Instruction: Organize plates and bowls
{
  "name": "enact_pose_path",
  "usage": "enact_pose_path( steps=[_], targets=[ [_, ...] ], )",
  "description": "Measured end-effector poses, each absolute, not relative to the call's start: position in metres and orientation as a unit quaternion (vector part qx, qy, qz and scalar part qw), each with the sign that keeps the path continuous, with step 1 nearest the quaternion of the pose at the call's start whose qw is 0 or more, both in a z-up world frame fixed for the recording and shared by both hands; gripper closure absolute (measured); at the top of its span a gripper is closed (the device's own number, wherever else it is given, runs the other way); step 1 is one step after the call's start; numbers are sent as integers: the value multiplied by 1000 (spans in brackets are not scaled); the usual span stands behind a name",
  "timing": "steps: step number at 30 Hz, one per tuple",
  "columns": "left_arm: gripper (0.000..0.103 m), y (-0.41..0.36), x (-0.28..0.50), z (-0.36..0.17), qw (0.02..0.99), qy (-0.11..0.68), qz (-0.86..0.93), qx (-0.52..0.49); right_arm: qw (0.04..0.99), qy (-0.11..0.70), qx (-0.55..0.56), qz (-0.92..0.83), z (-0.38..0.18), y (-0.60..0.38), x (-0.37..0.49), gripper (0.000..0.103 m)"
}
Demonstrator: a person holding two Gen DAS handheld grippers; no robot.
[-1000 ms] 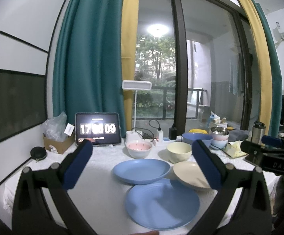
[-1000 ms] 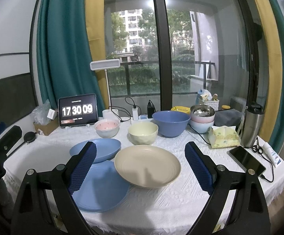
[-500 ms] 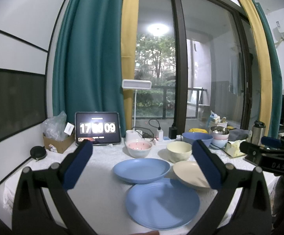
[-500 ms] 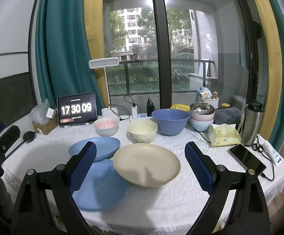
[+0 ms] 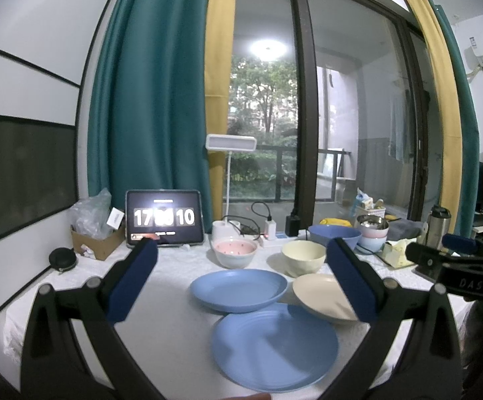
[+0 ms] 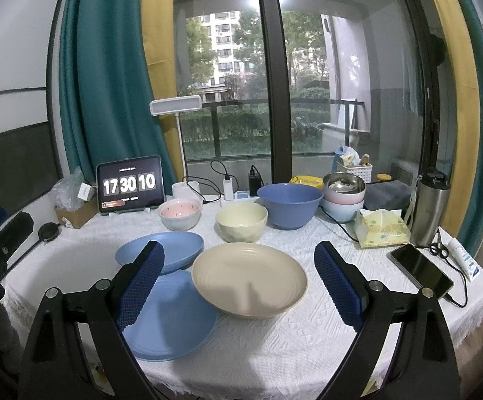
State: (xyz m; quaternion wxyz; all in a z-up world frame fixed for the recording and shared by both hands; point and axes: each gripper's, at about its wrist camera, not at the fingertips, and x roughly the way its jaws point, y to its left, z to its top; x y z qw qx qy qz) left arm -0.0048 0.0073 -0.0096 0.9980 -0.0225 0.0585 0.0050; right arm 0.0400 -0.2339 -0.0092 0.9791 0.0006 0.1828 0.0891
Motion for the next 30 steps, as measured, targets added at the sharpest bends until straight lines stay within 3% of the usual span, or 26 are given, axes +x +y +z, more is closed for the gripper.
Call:
enact_pose_path(
  steps=[30],
  targets=[
    [1, -5, 14, -18, 996, 87, -2, -24, 976, 199, 7, 84, -23, -251, 49, 9]
  ],
)
